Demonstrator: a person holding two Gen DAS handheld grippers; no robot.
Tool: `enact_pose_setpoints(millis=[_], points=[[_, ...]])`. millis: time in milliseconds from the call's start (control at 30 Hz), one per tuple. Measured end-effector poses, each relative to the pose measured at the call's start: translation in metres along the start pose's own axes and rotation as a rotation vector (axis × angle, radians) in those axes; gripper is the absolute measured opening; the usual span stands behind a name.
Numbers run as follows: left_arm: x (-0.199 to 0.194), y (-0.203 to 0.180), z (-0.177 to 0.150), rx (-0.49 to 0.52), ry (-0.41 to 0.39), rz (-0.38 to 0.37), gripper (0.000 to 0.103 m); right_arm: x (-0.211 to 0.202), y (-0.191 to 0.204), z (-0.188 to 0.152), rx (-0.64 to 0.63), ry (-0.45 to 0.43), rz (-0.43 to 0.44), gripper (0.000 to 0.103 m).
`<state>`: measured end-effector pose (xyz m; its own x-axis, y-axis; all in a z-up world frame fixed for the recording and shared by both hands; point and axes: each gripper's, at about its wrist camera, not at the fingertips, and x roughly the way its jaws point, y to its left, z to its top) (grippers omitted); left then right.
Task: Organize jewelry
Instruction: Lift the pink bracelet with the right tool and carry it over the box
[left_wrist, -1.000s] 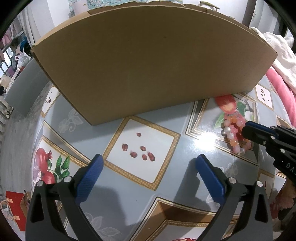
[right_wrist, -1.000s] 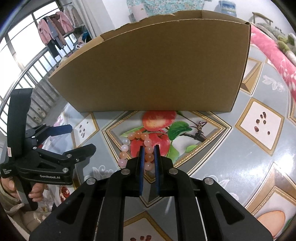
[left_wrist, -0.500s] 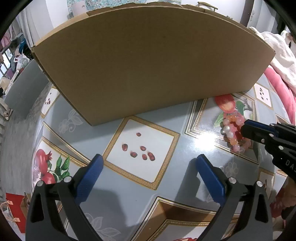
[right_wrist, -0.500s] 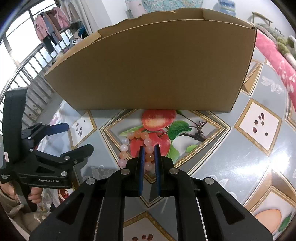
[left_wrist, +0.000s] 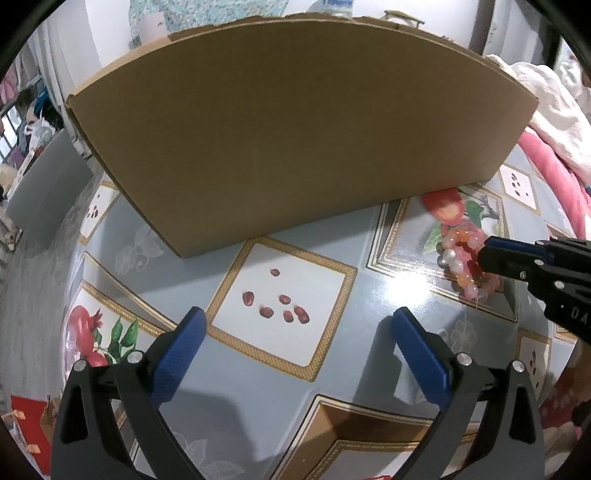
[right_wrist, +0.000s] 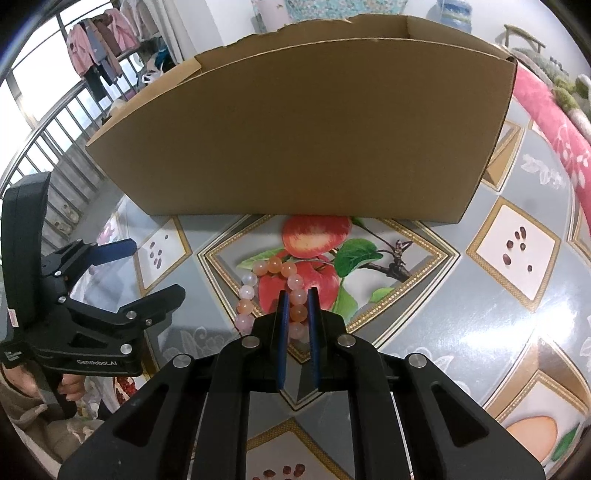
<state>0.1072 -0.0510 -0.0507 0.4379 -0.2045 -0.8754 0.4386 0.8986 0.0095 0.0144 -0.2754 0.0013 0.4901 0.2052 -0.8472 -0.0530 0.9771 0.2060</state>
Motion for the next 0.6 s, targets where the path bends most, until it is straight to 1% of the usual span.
enact_pose_setpoints(millis=[133,200,233,267,333,400,433,467,500,533,567,600], points=[[0.001,0.0,-0.002,0.018,-0.026,-0.02,0.098,0.001,-0.003,-0.002,0.022,-0.003,0.016,0.008],[-0.004,0.001,0.0,0.011,-0.06,-0.089,0.097,0.001,-0.004,-0.003,0.035,-0.006,0.026,0.008],[-0.009,0.0,0.003,0.009,-0.088,-0.141,0.096,0.001,-0.005,-0.003,0.039,-0.007,0.03,0.008],[-0.012,-0.002,0.004,0.012,-0.105,-0.176,0.093,0.001,-0.005,-0.003,0.043,-0.008,0.036,0.008],[-0.018,-0.008,0.01,0.023,-0.145,-0.28,0.089,0.002,-0.005,-0.004,0.047,-0.01,0.044,0.008],[-0.018,-0.016,0.015,0.04,-0.157,-0.354,0.08,0.002,-0.007,-0.004,0.052,-0.012,0.053,0.007],[-0.015,-0.021,0.019,0.051,-0.155,-0.383,0.072,0.002,-0.007,-0.004,0.054,-0.014,0.058,0.007],[-0.011,-0.025,0.022,0.058,-0.144,-0.396,0.064,0.002,-0.009,-0.004,0.056,-0.015,0.062,0.007],[-0.005,-0.028,0.025,0.061,-0.128,-0.405,0.06,0.002,-0.009,-0.005,0.06,-0.018,0.069,0.007],[-0.001,-0.031,0.026,0.06,-0.116,-0.414,0.052,0.002,-0.01,-0.005,0.062,-0.019,0.073,0.007],[0.004,-0.033,0.028,0.056,-0.097,-0.429,0.045,0.002,-0.011,-0.005,0.065,-0.021,0.078,0.008],[0.011,-0.035,0.031,0.051,-0.073,-0.446,0.043,0.002,-0.013,-0.006,0.068,-0.025,0.085,0.007]])
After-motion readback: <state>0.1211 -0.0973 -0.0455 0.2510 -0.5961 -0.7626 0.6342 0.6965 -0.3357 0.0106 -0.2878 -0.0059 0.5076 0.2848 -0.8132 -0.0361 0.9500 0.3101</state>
